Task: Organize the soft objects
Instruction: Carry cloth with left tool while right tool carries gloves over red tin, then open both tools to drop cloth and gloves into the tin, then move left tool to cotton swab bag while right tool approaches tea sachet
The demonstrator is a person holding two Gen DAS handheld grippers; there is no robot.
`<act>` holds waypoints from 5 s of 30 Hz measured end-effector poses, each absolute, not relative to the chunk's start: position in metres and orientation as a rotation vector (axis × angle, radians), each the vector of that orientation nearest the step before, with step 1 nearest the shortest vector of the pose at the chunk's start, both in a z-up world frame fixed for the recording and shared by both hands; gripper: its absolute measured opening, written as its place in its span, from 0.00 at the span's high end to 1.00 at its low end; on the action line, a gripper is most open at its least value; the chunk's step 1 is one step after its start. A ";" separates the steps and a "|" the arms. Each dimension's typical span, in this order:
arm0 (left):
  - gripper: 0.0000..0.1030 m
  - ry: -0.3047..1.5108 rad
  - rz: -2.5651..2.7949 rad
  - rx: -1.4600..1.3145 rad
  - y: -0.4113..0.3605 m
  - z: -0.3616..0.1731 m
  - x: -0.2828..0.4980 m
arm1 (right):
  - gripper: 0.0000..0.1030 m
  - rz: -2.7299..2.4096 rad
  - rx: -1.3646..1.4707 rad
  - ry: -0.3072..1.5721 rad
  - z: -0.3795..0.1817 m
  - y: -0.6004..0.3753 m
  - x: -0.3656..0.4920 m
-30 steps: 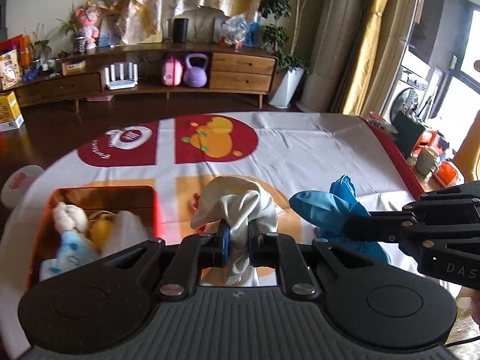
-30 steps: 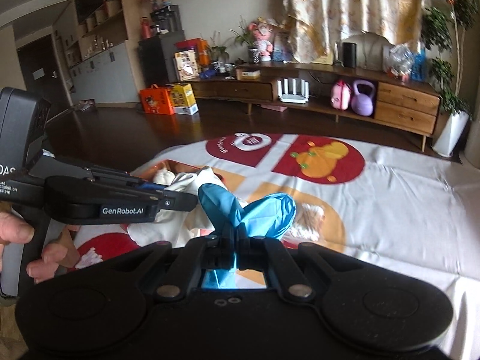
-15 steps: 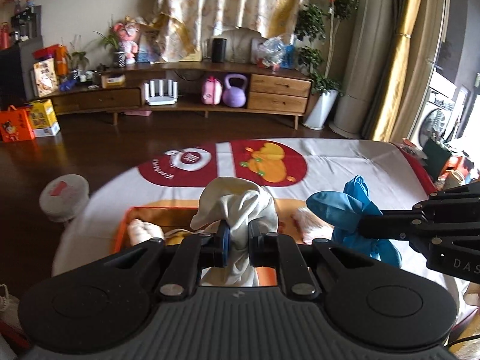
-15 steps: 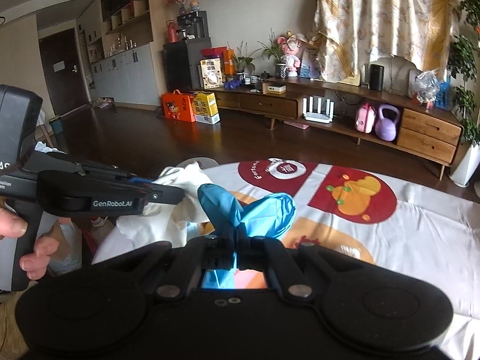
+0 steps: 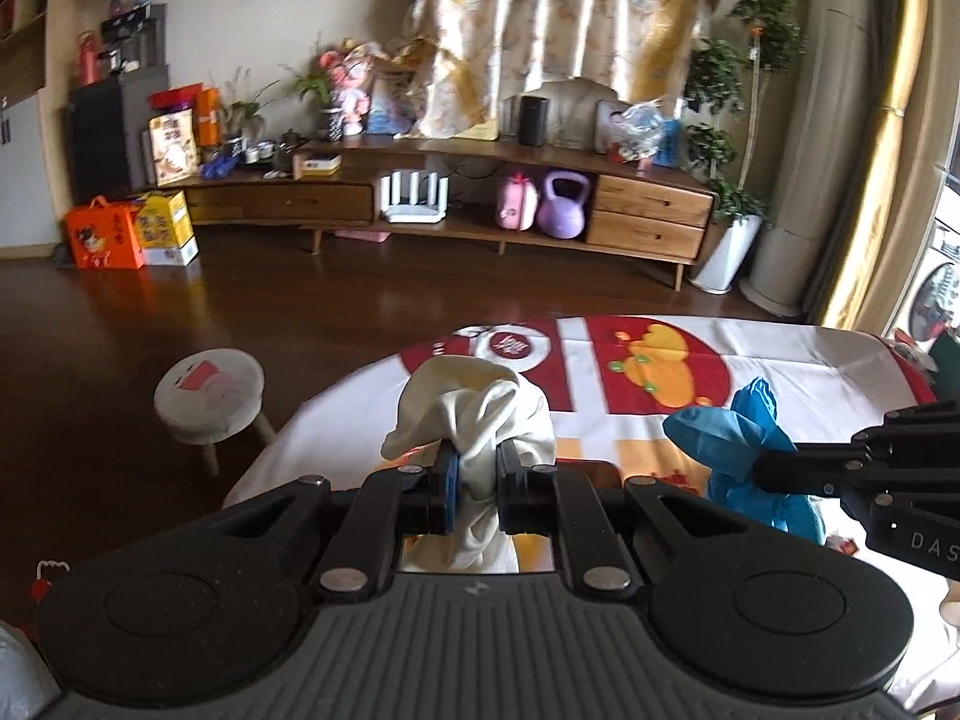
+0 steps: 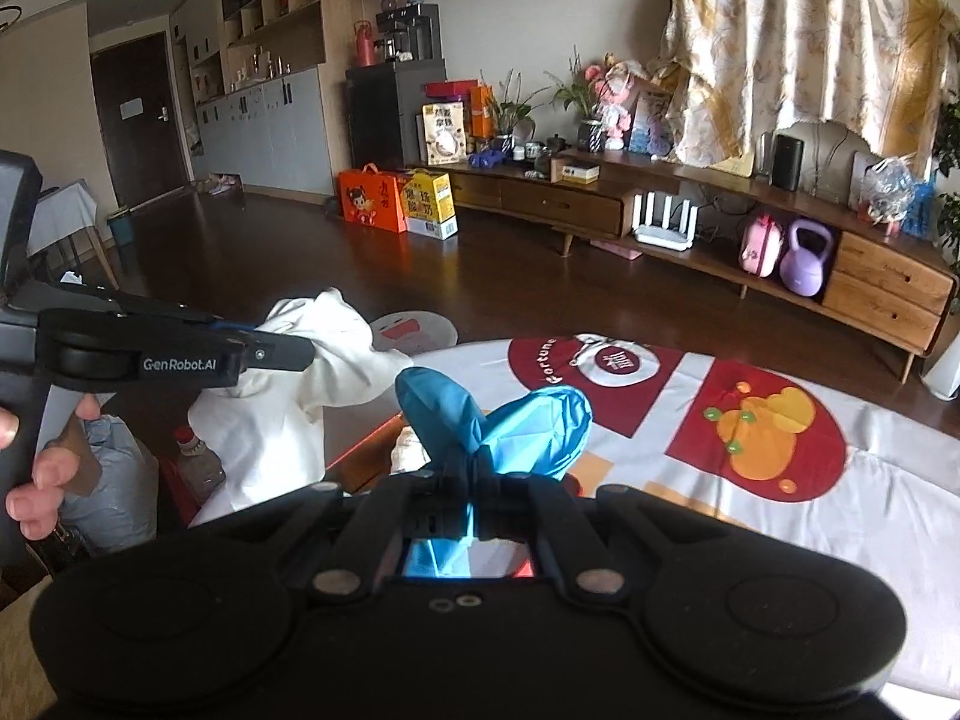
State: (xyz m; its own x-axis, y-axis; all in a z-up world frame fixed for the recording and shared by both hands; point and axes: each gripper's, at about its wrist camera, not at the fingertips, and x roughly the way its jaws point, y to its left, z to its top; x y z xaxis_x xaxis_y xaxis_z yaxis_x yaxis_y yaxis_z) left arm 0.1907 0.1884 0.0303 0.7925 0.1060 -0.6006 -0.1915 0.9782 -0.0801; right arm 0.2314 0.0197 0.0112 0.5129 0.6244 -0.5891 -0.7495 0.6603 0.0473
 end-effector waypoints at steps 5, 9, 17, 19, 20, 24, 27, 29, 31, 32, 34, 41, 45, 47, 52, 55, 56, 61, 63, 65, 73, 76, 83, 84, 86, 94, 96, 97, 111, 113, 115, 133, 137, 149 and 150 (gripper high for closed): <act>0.89 0.664 0.181 -0.156 0.205 0.012 0.204 | 0.99 0.828 -0.228 0.657 -0.010 0.040 0.248; 0.89 0.693 0.184 -0.170 0.212 -0.006 0.214 | 0.99 0.828 -0.228 0.699 -0.029 0.052 0.257; 0.89 0.755 0.145 -0.178 0.208 -0.041 0.235 | 0.99 0.830 -0.221 0.773 -0.063 0.065 0.270; 0.89 0.771 0.138 -0.182 0.207 -0.049 0.239 | 0.99 0.831 -0.215 0.793 -0.071 0.066 0.272; 0.89 0.780 0.130 -0.187 0.206 -0.054 0.241 | 0.99 0.832 -0.216 0.802 -0.075 0.066 0.273; 0.89 0.815 0.107 -0.194 0.202 -0.070 0.248 | 0.99 0.832 -0.224 0.831 -0.089 0.068 0.274; 0.89 0.838 0.098 -0.193 0.200 -0.079 0.251 | 0.98 0.833 -0.233 0.848 -0.097 0.070 0.274; 0.89 0.854 0.092 -0.194 0.199 -0.084 0.253 | 0.98 0.837 -0.235 0.859 -0.101 0.071 0.273; 0.89 0.869 0.092 -0.195 0.200 -0.089 0.255 | 0.95 0.834 -0.246 0.865 -0.105 0.073 0.272; 0.89 0.874 0.093 -0.197 0.200 -0.092 0.255 | 0.93 0.834 -0.252 0.868 -0.106 0.074 0.273; 0.89 0.886 0.094 -0.203 0.202 -0.096 0.257 | 0.93 0.832 -0.259 0.867 -0.108 0.075 0.273; 0.89 0.921 0.099 -0.224 0.205 -0.107 0.258 | 0.84 0.835 -0.263 0.879 -0.108 0.076 0.274; 0.88 0.927 0.102 -0.220 0.203 -0.107 0.257 | 0.78 0.827 -0.253 0.883 -0.107 0.074 0.275; 0.88 0.925 0.099 -0.213 0.201 -0.105 0.256 | 0.74 0.825 -0.249 0.877 -0.105 0.072 0.273; 0.88 0.918 0.097 -0.195 0.197 -0.100 0.252 | 0.62 0.830 -0.245 0.855 -0.098 0.067 0.268; 0.88 0.909 0.092 -0.191 0.194 -0.095 0.247 | 0.57 0.832 -0.246 0.844 -0.094 0.064 0.263; 0.88 0.903 0.088 -0.188 0.193 -0.093 0.246 | 0.54 0.834 -0.243 0.841 -0.092 0.062 0.262; 0.88 0.875 0.089 -0.178 0.190 -0.082 0.235 | 0.44 0.840 -0.222 0.820 -0.082 0.053 0.257; 0.88 0.868 0.091 -0.178 0.189 -0.079 0.231 | 0.37 0.854 -0.217 0.809 -0.078 0.050 0.252; 0.88 0.865 0.095 -0.176 0.188 -0.075 0.227 | 0.36 0.866 -0.217 0.799 -0.074 0.046 0.249; 0.59 0.855 0.102 -0.153 0.182 -0.065 0.217 | 0.32 0.877 -0.203 0.766 -0.059 0.032 0.234; 0.29 0.827 0.104 -0.154 0.179 -0.060 0.211 | 0.30 0.875 -0.195 0.750 -0.053 0.022 0.228; 0.29 0.790 0.098 -0.147 0.168 -0.044 0.193 | 0.21 0.871 -0.144 0.706 -0.036 -0.012 0.214; 0.29 0.784 0.096 -0.147 0.165 -0.042 0.190 | 0.20 0.867 -0.136 0.700 -0.034 -0.017 0.211; 0.28 0.773 0.088 -0.148 0.160 -0.037 0.185 | 0.17 0.864 -0.118 0.689 -0.029 -0.026 0.207; 0.22 0.735 0.045 -0.129 0.130 -0.020 0.167 | 0.07 0.832 -0.073 0.668 -0.020 -0.060 0.194; 0.20 0.727 0.032 -0.124 0.121 -0.017 0.164 | 0.03 0.820 -0.060 0.662 -0.018 -0.069 0.190; 0.20 0.724 0.025 -0.123 0.117 -0.015 0.162 | 0.03 0.816 -0.053 0.657 -0.017 -0.073 0.188; 0.07 0.712 -0.056 -0.142 0.058 -0.015 0.169 | 0.00 0.729 -0.043 0.613 -0.018 -0.142 0.178; 0.04 0.713 -0.072 -0.144 0.049 -0.017 0.174 | 0.00 0.708 -0.056 0.607 -0.021 -0.152 0.177; 0.04 0.711 -0.084 -0.145 0.040 -0.019 0.179 | 0.00 0.689 -0.064 0.608 -0.025 -0.161 0.178; 0.03 0.799 -0.151 -0.098 -0.035 -0.056 0.261 | 0.01 0.567 -0.099 0.680 -0.077 -0.219 0.220; 0.03 0.809 -0.118 -0.072 -0.049 -0.066 0.286 | 0.01 0.551 -0.104 0.701 -0.090 -0.225 0.232; 0.03 0.843 -0.016 -0.031 -0.070 -0.106 0.352 | 0.04 0.544 -0.110 0.747 -0.119 -0.229 0.266; 0.03 0.851 -0.016 -0.033 -0.070 -0.109 0.356 | 0.04 0.542 -0.107 0.750 -0.121 -0.228 0.269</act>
